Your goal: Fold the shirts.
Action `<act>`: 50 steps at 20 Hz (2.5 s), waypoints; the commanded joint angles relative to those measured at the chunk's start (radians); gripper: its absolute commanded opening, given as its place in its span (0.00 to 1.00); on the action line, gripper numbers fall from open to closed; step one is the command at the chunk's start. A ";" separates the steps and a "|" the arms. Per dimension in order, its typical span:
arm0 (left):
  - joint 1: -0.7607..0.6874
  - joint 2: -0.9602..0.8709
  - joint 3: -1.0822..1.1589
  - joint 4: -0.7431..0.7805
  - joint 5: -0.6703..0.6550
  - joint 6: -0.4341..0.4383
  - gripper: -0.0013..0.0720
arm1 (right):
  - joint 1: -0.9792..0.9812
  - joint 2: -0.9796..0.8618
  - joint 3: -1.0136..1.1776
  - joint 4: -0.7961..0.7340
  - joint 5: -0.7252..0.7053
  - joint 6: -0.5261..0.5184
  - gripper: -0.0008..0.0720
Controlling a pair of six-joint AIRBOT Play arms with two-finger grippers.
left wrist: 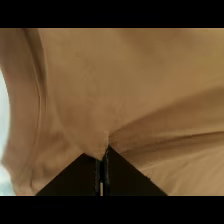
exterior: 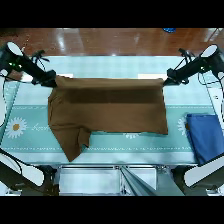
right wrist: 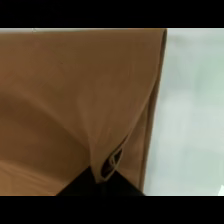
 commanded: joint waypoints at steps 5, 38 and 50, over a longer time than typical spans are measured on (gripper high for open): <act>-0.010 -0.003 -0.176 0.022 0.033 -0.014 0.71 | 0.001 0.010 -0.127 0.000 -0.058 0.081 0.57; 0.242 0.634 -1.173 -0.294 0.397 0.062 0.39 | -0.282 0.848 -1.065 0.148 -0.341 -0.031 0.57; 0.100 0.624 -1.148 -0.294 0.385 0.089 0.04 | -0.297 0.754 -1.211 0.142 -0.259 -0.014 0.57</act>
